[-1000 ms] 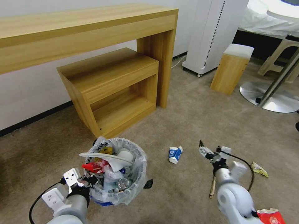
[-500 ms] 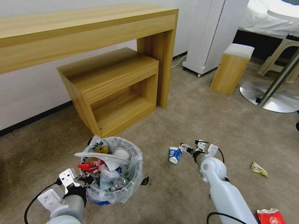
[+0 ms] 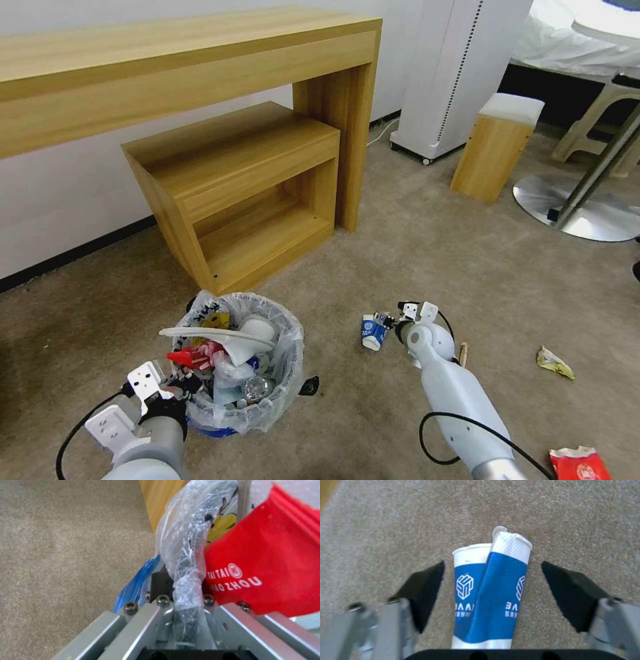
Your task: Pick up the trash bin and place the garbage on the floor into it.
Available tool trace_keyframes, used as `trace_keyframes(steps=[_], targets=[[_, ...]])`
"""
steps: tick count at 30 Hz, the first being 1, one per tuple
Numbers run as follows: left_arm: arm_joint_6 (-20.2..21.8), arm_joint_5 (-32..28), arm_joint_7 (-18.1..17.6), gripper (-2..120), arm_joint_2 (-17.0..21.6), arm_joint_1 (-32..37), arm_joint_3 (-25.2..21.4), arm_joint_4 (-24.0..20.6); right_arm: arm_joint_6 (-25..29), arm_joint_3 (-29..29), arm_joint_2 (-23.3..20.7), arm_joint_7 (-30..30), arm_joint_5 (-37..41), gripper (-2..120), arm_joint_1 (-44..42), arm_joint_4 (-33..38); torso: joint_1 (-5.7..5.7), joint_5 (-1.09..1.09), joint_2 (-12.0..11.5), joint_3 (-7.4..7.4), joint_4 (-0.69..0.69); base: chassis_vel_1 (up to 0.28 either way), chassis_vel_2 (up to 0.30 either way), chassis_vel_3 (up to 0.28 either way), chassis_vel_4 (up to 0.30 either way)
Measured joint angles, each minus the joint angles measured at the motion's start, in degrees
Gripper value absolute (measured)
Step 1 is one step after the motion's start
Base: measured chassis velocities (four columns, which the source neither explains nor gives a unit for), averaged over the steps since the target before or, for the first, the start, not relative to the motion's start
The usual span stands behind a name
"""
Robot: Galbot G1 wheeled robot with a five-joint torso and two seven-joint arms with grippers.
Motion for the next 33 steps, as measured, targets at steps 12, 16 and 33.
trace_keyframes(steps=[12,16,33], targets=[[-0.19,0.26,0.07,0,-0.01,-0.06,0.25,0.18,0.21,0.48,0.88,-1.01,-3.51,33,1.39,-4.98,0.00,0.01,0.00,-0.01,0.00,0.000,0.000,0.000,0.000],[-0.22,0.39,0.08,0,-0.05,0.02,0.34,0.19,0.71,0.72,0.94,-1.22,-3.96,20,1.11,-5.29,0.00,0.00,0.00,-0.01,0.00,0.000,0.000,0.000,0.000],[-1.01,1.84,0.23,0,-0.63,0.04,1.39,1.99,16.27,-2.12,-3.39,-11.52,-2.98,0,-7.95,12.34,0.00,0.01,0.00,-0.01,0.00,0.000,0.000,0.000,0.000]])
